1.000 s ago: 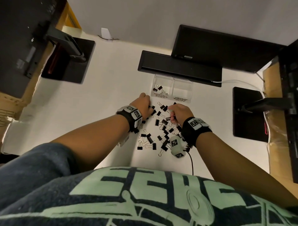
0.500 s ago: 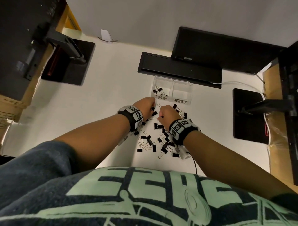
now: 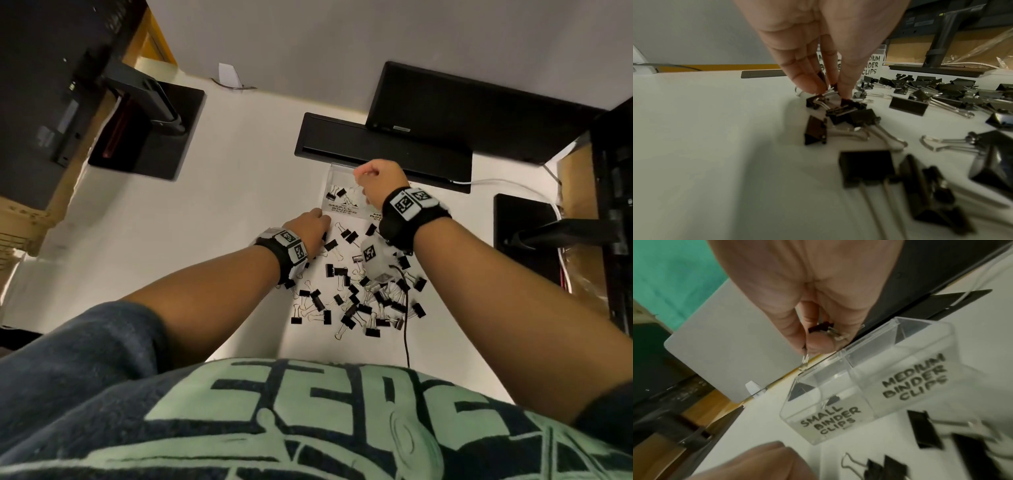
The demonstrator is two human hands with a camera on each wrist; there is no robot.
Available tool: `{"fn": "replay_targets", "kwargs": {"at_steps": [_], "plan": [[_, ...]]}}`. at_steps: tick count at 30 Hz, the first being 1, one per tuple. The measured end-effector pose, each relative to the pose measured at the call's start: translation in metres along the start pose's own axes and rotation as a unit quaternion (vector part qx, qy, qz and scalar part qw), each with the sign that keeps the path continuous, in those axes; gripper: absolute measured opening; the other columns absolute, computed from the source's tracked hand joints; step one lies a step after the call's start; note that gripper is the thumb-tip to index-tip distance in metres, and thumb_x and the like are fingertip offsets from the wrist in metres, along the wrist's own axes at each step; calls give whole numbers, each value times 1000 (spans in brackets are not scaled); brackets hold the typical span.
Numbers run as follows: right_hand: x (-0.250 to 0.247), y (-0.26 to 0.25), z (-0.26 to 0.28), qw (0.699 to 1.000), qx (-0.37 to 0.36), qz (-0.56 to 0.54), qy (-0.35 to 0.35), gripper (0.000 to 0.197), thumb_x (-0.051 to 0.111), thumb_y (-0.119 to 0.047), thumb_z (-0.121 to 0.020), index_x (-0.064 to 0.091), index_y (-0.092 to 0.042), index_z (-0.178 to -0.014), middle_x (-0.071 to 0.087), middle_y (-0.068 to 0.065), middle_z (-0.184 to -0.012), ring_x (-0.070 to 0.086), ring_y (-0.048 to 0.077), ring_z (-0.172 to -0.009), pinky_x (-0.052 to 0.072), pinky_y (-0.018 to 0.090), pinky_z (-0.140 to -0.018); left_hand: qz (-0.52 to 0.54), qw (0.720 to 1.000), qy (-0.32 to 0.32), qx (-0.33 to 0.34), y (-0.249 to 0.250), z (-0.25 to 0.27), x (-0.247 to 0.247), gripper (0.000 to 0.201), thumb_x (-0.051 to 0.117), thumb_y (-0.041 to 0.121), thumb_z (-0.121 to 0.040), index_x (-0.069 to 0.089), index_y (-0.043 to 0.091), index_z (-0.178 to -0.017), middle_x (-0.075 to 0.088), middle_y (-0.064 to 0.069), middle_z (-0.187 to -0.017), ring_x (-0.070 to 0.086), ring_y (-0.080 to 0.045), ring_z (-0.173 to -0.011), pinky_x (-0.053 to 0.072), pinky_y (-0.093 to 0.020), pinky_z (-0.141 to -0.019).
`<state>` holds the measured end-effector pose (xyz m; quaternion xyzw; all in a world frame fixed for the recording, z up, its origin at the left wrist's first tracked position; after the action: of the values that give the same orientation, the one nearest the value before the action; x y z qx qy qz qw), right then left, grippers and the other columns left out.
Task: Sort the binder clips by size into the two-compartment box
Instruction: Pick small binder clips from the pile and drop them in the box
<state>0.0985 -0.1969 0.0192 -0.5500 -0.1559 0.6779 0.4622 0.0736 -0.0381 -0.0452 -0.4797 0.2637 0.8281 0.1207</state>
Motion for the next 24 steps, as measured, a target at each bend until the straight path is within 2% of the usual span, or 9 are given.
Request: {"fn": "replay_targets", "kwargs": {"at_steps": [5,8,11,13,16,18,19,21,24], "plan": [[16,-6,-12,998,-4,62,-30,25,53,-8,-91,63,-18,-111,62,7,-121,67,25,-95,57,31,-72,13,1000,2,6,-2,3,-4,21,59,12,-87,51,5,-105,55,-13,-112,58,-31,-98,51,-38,-76],[21,-3,-7,995,-19,81,-52,31,52,-5,-90,61,-19,-116,58,6,-130,62,23,-107,54,31,-85,32,999,0,9,-3,5,-8,17,55,17,-89,50,6,-101,59,-13,-106,57,-29,-91,46,-36,-73],[18,2,0,996,-28,79,-42,38,48,0,-89,64,-23,-115,57,1,-130,59,18,-103,48,25,-76,76,997,20,6,-2,7,-19,10,55,19,-89,47,13,-90,61,-9,-96,55,-25,-81,42,-32,-67],[13,5,7,998,-33,54,-9,36,46,0,-89,67,-22,-108,63,0,-122,58,14,-97,46,23,-74,130,991,43,9,2,8,-30,8,56,18,-87,49,15,-88,62,-5,-90,60,-25,-81,49,-34,-69],[10,16,24,998,-47,37,14,19,52,-10,-91,70,-16,-95,68,2,-98,60,14,-84,54,30,-80,191,977,93,21,8,4,-51,5,56,13,-86,57,12,-91,67,-5,-91,63,-22,-81,53,-32,-75],[16,27,37,996,-49,79,-14,19,52,-12,-92,71,-13,-95,69,4,-99,62,14,-78,56,31,-76,224,965,134,16,11,-5,-65,7,56,11,-86,59,12,-93,67,-5,-92,63,-20,-80,51,-28,-74],[21,32,42,992,-51,110,-33,22,49,-8,-93,71,-10,-98,68,5,-105,63,16,-81,56,30,-75,236,960,153,12,12,-11,-71,8,56,11,-87,59,12,-94,67,-5,-93,63,-19,-80,51,-28,-74],[31,39,47,977,-68,187,-79,29,43,0,-90,69,1,-103,65,10,-115,63,25,-99,53,34,-84,243,955,171,6,15,-24,-78,10,56,12,-87,59,14,-96,67,-3,-95,63,-19,-79,53,-29,-75],[40,48,48,962,-84,242,-94,29,43,-4,-91,68,-1,-106,60,14,-115,56,28,-108,49,36,-92,215,964,159,-6,17,-42,-80,11,55,13,-88,58,19,-97,67,-2,-96,63,-19,-75,56,-33,-75]]}}
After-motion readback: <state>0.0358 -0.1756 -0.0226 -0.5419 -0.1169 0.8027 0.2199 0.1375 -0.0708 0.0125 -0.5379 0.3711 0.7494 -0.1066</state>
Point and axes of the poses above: each hand's wrist, its own z-axis away from the middle knuckle, its own x-axis out of the palm, y = z × x, the point moved 2 cm from there along -z, towards the middle knuckle
